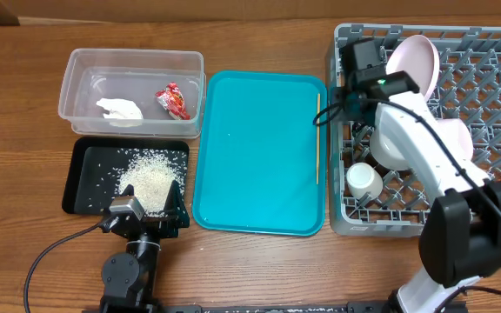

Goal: Sort waste into correct bins and load items into the dishwasher

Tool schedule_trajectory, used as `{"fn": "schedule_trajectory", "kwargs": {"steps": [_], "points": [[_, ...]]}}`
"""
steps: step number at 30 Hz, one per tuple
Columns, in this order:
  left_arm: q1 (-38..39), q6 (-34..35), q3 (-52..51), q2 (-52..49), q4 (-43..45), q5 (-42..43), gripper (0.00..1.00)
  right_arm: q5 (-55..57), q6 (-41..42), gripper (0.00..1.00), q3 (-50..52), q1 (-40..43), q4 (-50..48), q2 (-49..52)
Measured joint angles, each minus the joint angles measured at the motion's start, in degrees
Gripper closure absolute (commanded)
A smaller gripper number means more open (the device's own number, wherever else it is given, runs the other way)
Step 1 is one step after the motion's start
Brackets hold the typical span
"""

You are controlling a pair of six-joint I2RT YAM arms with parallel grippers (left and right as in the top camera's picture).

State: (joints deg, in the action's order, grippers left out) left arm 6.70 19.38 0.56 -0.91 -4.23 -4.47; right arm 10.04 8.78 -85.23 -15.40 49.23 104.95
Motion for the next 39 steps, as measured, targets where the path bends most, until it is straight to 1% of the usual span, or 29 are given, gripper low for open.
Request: {"fn": "schedule_trajectory", "kwargs": {"steps": [4, 5, 9, 12, 17, 20, 24, 25, 27, 29, 33, 37, 39], "points": [[0.0, 0.0, 0.0, 0.0, 0.0, 0.0, 0.0, -2.6, 0.6, 0.51, 0.0, -6.5, 0.5, -2.6], [0.0, 0.0, 0.0, 0.0, 0.0, 0.0, 0.0, -3.5, 1.5, 0.51, 0.0, -10.0, 0.4, -3.1], [0.0, 0.0, 0.0, 0.0, 0.0, 0.0, 0.0, -1.2, 6.8, 0.49, 0.5, -15.2, -0.8, -2.2], [0.0, 0.0, 0.0, 0.0, 0.0, 0.0, 0.0, 3.9, 10.6, 0.49, 1.5, -15.9, -3.1, 0.7], [0.0, 0.0, 0.0, 0.0, 0.0, 0.0, 0.0, 11.3, 14.2, 0.48, 3.1, -14.7, -5.7, 7.3], [0.0, 0.0, 0.0, 0.0, 0.0, 0.0, 0.0, 12.5, 15.2, 0.49, 3.5, -13.2, -7.1, 9.9], [0.0, 0.0, 0.0, 0.0, 0.0, 0.0, 0.0, 10.9, 15.7, 0.51, 3.5, -10.5, -8.0, 11.4], [0.0, 0.0, 0.0, 0.0, 0.0, 0.0, 0.0, 9.1, 15.9, 0.53, 3.5, -9.7, -8.4, 11.9], [0.0, 0.0, 0.0, 0.0, 0.0, 0.0, 0.0, 8.4, 15.9, 0.55, 3.5, -9.6, -8.5, 12.3], [0.0, 0.0, 0.0, 0.0, 0.0, 0.0, 0.0, 8.2, 15.7, 0.61, 3.4, -9.7, -8.5, 12.6], [0.0, 0.0, 0.0, 0.0, 0.0, 0.0, 0.0, 6.2, 16.2, 0.67, 3.0, -9.8, -8.3, 15.2], [0.0, 0.0, 0.0, 0.0, 0.0, 0.0, 0.0, 4.4, 16.6, 0.77, 2.6, -9.8, -8.5, 15.5], [0.0, 0.0, 0.0, 0.0, 0.0, 0.0, 0.0, 3.9, 16.8, 0.91, 2.6, -9.8, -8.3, 15.5]]}}
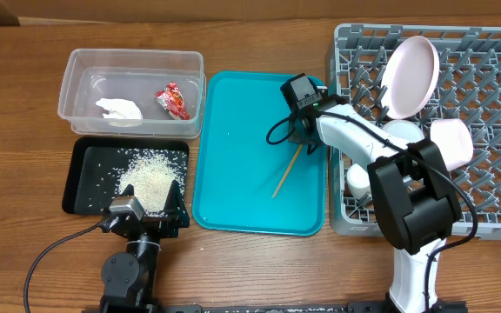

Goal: Sort waste into correct bins and load items into the dishwasher

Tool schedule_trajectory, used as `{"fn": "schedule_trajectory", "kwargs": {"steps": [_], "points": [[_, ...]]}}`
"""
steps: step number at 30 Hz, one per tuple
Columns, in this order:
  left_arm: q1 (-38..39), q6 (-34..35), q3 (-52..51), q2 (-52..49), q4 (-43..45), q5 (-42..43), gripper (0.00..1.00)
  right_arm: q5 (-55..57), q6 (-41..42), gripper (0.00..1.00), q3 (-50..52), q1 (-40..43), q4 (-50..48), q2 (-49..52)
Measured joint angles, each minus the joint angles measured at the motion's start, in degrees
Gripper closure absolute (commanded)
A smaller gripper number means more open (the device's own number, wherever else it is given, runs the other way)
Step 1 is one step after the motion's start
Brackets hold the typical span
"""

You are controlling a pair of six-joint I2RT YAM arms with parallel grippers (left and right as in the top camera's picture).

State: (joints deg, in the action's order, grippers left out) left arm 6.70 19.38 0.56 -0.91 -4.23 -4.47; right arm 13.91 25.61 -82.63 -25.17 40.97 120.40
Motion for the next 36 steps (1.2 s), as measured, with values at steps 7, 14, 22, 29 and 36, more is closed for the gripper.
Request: {"fn": "schedule_trajectory", "kwargs": {"steps": [7, 14, 22, 29, 36], "points": [[0.0, 0.0, 0.0, 0.0, 0.0, 0.0, 0.0, -1.0, -0.2, 0.96, -1.2, -0.2, 5.3, 0.0], [0.0, 0.0, 0.0, 0.0, 0.0, 0.0, 0.0, -2.6, -0.2, 0.96, -1.7, -2.3, 8.9, -2.2], [0.0, 0.0, 0.0, 0.0, 0.0, 0.0, 0.0, 1.6, -3.6, 0.96, -3.6, -0.9, 5.8, -19.6], [0.0, 0.0, 0.0, 0.0, 0.0, 0.0, 0.0, 4.2, -16.0, 0.96, -4.7, 8.0, -3.1, -22.3], [0.0, 0.0, 0.0, 0.0, 0.0, 0.0, 0.0, 0.2, -22.5, 0.52, -4.7, 12.1, -7.8, -15.0]]}}
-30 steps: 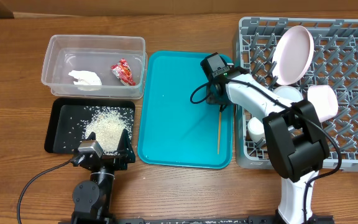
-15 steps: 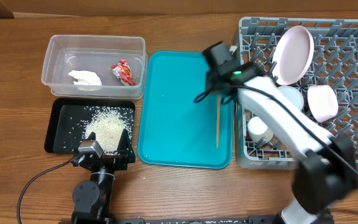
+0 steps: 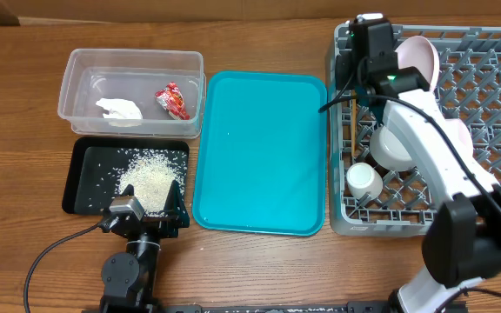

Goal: Sort waste into correct bins and load items into the dishwasher

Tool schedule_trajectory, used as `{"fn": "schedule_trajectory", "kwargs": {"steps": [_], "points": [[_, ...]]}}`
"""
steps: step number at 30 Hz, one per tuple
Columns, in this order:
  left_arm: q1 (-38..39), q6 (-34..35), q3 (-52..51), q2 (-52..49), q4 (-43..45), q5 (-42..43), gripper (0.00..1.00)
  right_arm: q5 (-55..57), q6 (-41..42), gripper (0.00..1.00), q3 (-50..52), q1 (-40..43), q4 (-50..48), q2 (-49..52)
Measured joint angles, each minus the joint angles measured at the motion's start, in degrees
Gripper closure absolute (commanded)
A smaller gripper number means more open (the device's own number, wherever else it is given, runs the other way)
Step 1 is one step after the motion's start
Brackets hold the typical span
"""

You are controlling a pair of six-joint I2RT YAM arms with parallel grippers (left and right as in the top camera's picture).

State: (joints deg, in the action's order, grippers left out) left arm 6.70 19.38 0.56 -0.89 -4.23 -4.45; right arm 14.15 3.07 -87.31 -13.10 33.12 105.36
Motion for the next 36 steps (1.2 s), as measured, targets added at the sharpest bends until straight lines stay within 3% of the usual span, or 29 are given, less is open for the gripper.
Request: {"fn": "schedule_trajectory", "kwargs": {"steps": [3, 11, 14, 16, 23, 29, 36], "points": [[0.0, 0.0, 0.0, 0.0, 0.0, 0.0, 0.0, -0.7, -0.9, 0.42, 0.1, 0.0, 0.6, 1.1], [0.0, 0.0, 0.0, 0.0, 0.0, 0.0, 0.0, -1.6, -0.6, 0.38, 0.1, -4.7, 10.3, -7.2], [0.0, 0.0, 0.0, 0.0, 0.0, 0.0, 0.0, -3.9, -0.4, 0.28, -0.1, -9.4, 14.3, -15.7], [0.0, 0.0, 0.0, 0.0, 0.0, 0.0, 0.0, -6.2, -0.2, 0.0, -0.4, -13.5, 17.1, -22.4], [0.0, 0.0, 0.0, 0.0, 0.0, 0.0, 0.0, -12.5, -0.1, 0.0, -2.1, -26.2, 23.4, -39.9], [0.0, 0.0, 0.0, 0.0, 0.0, 0.0, 0.0, -12.9, -0.1, 0.0, -2.1, -27.9, 33.2, -43.1], [0.0, 0.0, 0.0, 0.0, 0.0, 0.0, 0.0, -5.4, -0.1, 0.0, -2.0, -27.9, 35.1, -52.8]]}}
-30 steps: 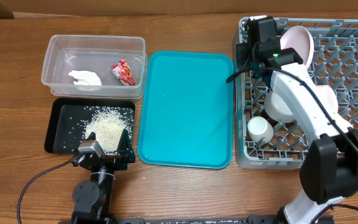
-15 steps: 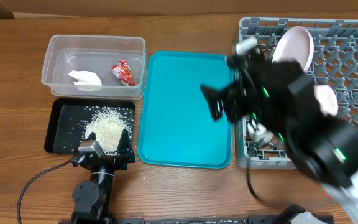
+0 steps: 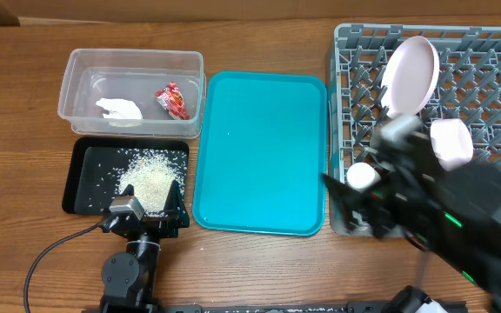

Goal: Sort waste into correct bins and load items into the dishwasher

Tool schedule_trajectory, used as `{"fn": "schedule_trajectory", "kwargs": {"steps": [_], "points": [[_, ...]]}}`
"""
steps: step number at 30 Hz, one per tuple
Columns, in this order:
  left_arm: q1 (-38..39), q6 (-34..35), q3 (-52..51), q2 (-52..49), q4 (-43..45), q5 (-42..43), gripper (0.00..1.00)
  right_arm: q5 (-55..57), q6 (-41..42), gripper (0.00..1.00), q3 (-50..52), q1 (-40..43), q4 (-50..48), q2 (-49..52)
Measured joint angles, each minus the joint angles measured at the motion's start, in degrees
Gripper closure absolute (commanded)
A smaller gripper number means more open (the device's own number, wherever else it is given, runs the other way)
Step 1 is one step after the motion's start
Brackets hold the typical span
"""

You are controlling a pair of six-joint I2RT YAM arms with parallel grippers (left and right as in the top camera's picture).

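Note:
The teal tray (image 3: 259,152) lies bare in the middle of the table. The grey dishwasher rack (image 3: 346,96) on the right holds an upright pink plate (image 3: 410,74), a pink cup (image 3: 452,143) and a white cup (image 3: 360,176). My right arm (image 3: 442,217) looms large and blurred close under the camera, over the rack's near left corner. Its fingers cannot be made out. No chopstick can be made out, on the tray or in the rack. My left gripper (image 3: 146,213) rests open at the near edge of the black tray, holding nothing.
A clear bin (image 3: 72,87) at the back left holds a white tissue (image 3: 118,109) and a red wrapper (image 3: 172,100). In front of it a black tray (image 3: 85,187) carries scattered rice (image 3: 146,178).
My right arm was at the rack's back left corner with the chopstick standing in the rack. Now it is raised near the camera over the rack's front left. The chopstick no longer shows.
The chopstick first lay along the teal tray's right edge with my right gripper over the rack. Then the gripper was on the tray at the chopstick. Later the chopstick was in the rack's left side, and now the arm is lifted away. My left arm never moved.

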State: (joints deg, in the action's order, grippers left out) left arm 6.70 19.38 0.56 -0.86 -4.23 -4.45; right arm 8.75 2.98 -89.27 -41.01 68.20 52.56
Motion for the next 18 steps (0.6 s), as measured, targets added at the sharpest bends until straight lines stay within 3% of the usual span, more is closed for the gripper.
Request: {"fn": "schedule_trajectory", "kwargs": {"steps": [4, 9, 18], "points": [[0.0, 0.0, 0.0, 0.0, 0.0, 0.0, 0.0, 6.3, 0.0, 0.0, 0.0, 0.4, 0.0, -6.3], [0.0, 0.0, 0.0, 0.0, 0.0, 0.0, 0.0, 10.2, 0.0, 0.0, 2.9, 6.7, -2.4, -10.3], [0.0, 0.0, 0.0, 0.0, 0.0, 0.0, 0.0, 5.6, 0.0, 0.0, 29.1, 24.4, -20.8, -23.6]]}}
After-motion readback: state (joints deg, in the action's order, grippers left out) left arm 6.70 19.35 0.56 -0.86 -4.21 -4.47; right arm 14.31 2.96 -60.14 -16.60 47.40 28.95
